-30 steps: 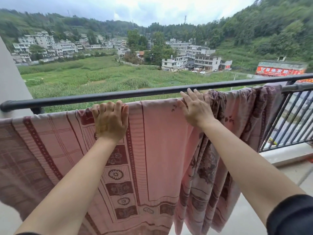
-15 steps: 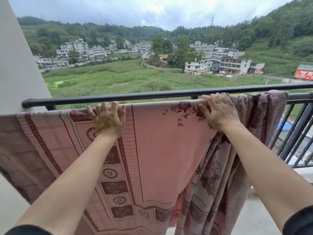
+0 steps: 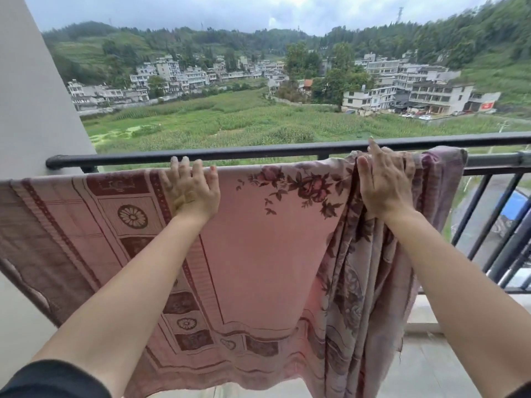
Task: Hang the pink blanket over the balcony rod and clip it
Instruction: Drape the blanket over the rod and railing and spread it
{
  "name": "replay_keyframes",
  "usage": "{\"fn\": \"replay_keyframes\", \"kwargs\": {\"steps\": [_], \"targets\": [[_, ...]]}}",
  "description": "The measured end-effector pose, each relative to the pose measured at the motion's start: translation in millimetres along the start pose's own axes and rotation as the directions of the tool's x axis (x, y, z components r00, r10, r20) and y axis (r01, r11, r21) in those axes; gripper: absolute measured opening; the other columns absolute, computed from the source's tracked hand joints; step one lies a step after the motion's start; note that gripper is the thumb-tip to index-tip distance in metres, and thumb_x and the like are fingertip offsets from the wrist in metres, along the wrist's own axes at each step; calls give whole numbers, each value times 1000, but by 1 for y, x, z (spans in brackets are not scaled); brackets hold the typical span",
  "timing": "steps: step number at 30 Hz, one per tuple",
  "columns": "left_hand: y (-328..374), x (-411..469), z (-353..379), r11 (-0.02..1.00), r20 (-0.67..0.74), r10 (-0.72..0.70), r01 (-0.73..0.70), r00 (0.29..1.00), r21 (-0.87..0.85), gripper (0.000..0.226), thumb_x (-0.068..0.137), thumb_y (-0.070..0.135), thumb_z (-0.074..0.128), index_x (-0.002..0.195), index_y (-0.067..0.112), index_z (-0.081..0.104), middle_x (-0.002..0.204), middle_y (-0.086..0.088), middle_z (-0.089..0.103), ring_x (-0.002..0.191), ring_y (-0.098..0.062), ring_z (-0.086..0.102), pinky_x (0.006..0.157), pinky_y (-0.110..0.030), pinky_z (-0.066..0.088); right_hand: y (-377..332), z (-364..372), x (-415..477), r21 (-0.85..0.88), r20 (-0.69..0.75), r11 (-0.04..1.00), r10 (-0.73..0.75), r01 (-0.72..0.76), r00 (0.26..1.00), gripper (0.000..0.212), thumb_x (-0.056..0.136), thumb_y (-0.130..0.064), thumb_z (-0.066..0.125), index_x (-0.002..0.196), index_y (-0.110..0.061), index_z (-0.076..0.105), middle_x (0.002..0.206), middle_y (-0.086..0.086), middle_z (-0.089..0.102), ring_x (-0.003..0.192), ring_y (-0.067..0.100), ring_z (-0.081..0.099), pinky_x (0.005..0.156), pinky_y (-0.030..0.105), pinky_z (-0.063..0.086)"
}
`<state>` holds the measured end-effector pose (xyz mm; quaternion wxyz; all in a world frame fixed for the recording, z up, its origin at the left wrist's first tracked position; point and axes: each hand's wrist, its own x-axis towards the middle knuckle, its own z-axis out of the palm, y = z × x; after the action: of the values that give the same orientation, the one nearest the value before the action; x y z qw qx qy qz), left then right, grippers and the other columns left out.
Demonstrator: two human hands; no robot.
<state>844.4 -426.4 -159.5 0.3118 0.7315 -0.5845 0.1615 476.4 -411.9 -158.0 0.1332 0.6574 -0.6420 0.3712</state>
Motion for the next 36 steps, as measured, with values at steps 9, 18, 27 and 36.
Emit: {"fn": "replay_keyframes", "kwargs": {"steps": [9, 18, 27, 36], "targets": [[155, -40, 23, 943, 17, 332, -332, 943, -32, 52, 103, 50, 12, 119, 24, 53, 118, -9, 55, 117, -31, 46, 116, -59, 9, 89, -28, 9, -237, 16, 971, -23, 26, 1000, 37, 103, -39, 28, 135, -33, 47, 143, 5, 49, 140, 25, 34, 118, 58, 7], [191, -48, 27, 962, -118, 234, -247, 965, -118, 37, 95, 30, 29, 101, 11, 61, 116, -13, 57, 118, -33, 48, 117, -63, 9, 138, -70, 27, -278, -94, 874, 387, -398, 917, 47, 97, -24, 34, 141, -14, 47, 157, 17, 33, 148, 36, 20, 119, 62, 3], [221, -53, 48, 842, -233, 485, -522, 843, -136, 43, 104, 36, 29, 117, 12, 62, 99, -7, 66, 91, -28, 54, 91, -44, 30, 101, -30, 10, -230, 105, 954, -174, 194, 979, 43, 102, -47, 34, 142, -32, 39, 142, 6, 45, 140, 28, 34, 120, 49, 14], [221, -49, 61, 831, -368, 467, -542, 804, -130, 37, 102, 33, 34, 106, 13, 65, 90, -5, 65, 85, -26, 52, 86, -44, 33, 119, -36, 17, -283, 68, 959, -13, 32, 998, 59, 87, -44, 32, 143, -28, 40, 147, 8, 43, 143, 26, 28, 121, 49, 6]]}}
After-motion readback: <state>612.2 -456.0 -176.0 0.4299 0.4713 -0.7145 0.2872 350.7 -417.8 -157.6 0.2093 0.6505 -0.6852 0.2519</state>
